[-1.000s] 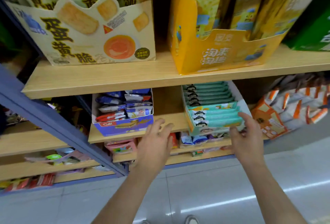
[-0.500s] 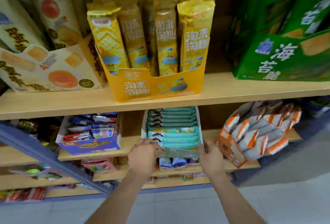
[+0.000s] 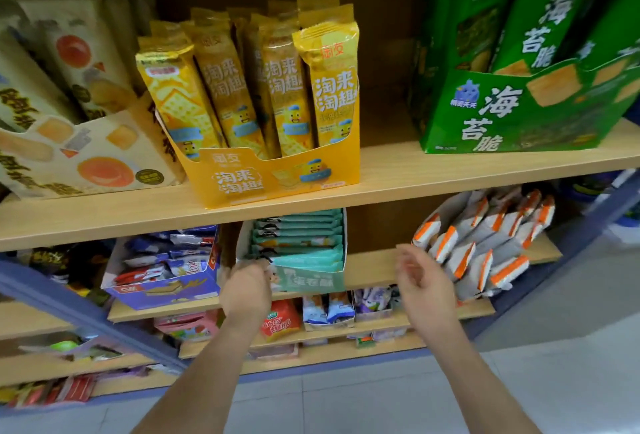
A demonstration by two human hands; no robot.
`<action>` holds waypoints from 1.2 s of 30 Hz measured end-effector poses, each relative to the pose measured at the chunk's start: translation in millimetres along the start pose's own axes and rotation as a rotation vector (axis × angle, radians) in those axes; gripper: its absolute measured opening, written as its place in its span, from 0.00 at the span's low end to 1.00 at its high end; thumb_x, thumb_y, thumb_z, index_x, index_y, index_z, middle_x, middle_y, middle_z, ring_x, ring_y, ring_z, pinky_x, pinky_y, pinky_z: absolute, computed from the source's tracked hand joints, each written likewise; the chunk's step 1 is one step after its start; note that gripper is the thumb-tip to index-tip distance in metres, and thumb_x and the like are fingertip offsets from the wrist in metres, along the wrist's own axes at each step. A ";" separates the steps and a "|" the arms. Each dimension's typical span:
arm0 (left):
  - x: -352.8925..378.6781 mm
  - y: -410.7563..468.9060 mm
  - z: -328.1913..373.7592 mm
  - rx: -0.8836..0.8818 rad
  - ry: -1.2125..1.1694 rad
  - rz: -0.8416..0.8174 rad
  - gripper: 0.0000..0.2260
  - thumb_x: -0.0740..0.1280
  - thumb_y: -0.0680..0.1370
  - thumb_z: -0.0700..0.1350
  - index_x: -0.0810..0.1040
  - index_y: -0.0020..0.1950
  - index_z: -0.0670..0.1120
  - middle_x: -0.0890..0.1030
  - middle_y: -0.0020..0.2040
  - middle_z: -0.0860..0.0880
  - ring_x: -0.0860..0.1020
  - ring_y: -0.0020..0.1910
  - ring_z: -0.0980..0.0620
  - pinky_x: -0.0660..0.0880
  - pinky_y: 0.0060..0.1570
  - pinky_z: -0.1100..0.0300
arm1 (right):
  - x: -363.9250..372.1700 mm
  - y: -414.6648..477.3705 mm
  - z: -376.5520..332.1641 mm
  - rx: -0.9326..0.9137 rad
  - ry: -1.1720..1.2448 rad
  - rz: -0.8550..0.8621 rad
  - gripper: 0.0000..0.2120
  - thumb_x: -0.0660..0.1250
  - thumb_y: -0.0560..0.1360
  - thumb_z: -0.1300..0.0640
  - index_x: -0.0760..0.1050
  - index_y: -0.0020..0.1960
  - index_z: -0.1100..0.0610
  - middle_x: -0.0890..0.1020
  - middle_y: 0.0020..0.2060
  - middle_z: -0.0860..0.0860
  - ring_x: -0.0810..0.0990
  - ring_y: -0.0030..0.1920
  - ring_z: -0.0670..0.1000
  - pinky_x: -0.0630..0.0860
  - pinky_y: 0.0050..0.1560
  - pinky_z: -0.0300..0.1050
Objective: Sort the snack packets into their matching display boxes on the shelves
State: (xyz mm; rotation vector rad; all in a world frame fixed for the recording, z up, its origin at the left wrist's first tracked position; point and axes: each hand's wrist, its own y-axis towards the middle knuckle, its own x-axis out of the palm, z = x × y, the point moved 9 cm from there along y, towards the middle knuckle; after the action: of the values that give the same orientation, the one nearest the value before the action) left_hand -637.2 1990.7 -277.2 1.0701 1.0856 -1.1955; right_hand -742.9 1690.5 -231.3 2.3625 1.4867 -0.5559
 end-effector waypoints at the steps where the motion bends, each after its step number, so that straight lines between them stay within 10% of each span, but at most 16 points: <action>1: 1.7 2.7 0.7 0.012 0.020 0.011 0.08 0.64 0.79 0.42 0.81 0.53 0.51 0.81 0.47 0.50 0.78 0.51 0.49 0.69 0.59 0.52 | -28.5 -6.0 0.4 -0.024 0.030 0.124 0.12 0.63 0.81 0.59 0.77 0.61 0.48 0.81 0.51 0.44 0.79 0.49 0.43 0.74 0.47 0.35; 8: -6.1 -52.0 104.9 0.320 -0.240 -0.045 0.22 0.64 0.76 0.39 0.72 0.70 0.50 0.72 0.68 0.48 0.72 0.65 0.48 0.69 0.68 0.52 | -150.7 -14.9 79.4 0.253 0.466 0.632 0.12 0.63 0.78 0.67 0.75 0.52 0.51 0.75 0.37 0.51 0.75 0.32 0.41 0.71 0.38 0.39; 13: 4.6 -113.7 228.9 0.189 -0.909 -0.452 0.17 0.69 0.77 0.50 0.71 0.64 0.55 0.78 0.54 0.60 0.80 0.52 0.55 0.77 0.49 0.61 | -139.2 3.5 132.0 0.619 0.755 0.331 0.18 0.63 0.81 0.56 0.65 0.69 0.46 0.77 0.48 0.48 0.76 0.46 0.46 0.75 0.57 0.57; 16: 20.1 -129.8 282.5 0.174 -1.218 -0.526 0.35 0.77 0.71 0.41 0.61 0.70 0.55 0.76 0.61 0.59 0.77 0.55 0.67 0.78 0.49 0.68 | -144.6 27.1 147.2 0.684 0.789 0.187 0.24 0.64 0.80 0.53 0.61 0.74 0.45 0.74 0.63 0.51 0.76 0.61 0.54 0.80 0.46 0.57; 19: 44.2 -132.8 295.0 0.138 -1.099 -0.374 0.52 0.80 0.64 0.52 0.49 0.77 0.59 0.72 0.68 0.62 0.76 0.62 0.62 0.78 0.59 0.48 | -159.1 59.4 155.1 0.637 0.728 0.099 0.34 0.65 0.80 0.57 0.52 0.78 0.39 0.69 0.67 0.50 0.70 0.68 0.58 0.79 0.51 0.59; 24: 42.7 -108.1 282.9 0.050 -0.887 -0.220 0.43 0.78 0.69 0.53 0.53 0.75 0.61 0.77 0.62 0.63 0.81 0.51 0.63 0.79 0.44 0.63 | -189.9 135.3 151.9 0.253 0.205 -0.080 0.42 0.73 0.74 0.63 0.52 0.79 0.48 0.68 0.68 0.47 0.68 0.68 0.49 0.68 0.64 0.44; 30: 31.4 -75.1 257.1 -0.099 -0.674 -0.107 0.36 0.72 0.76 0.42 0.56 0.78 0.52 0.76 0.44 0.61 0.81 0.37 0.53 0.80 0.40 0.50 | -177.6 160.1 186.2 0.250 0.034 -0.222 0.50 0.78 0.59 0.38 0.60 0.75 0.48 0.72 0.71 0.48 0.71 0.70 0.51 0.72 0.68 0.56; 36: 38.0 -61.1 261.1 -0.138 -0.602 -0.160 0.34 0.74 0.71 0.60 0.67 0.71 0.48 0.75 0.62 0.48 0.74 0.60 0.47 0.73 0.55 0.55 | -159.5 141.5 187.3 0.261 0.041 -0.128 0.25 0.70 0.74 0.43 0.70 0.64 0.54 0.76 0.59 0.47 0.74 0.61 0.49 0.71 0.59 0.47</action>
State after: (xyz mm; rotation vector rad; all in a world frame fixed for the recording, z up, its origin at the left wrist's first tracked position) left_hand -680.3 1723.3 -276.1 0.4674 0.7707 -1.4242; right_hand -708.1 1421.8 -315.6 2.4960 1.6831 -0.7802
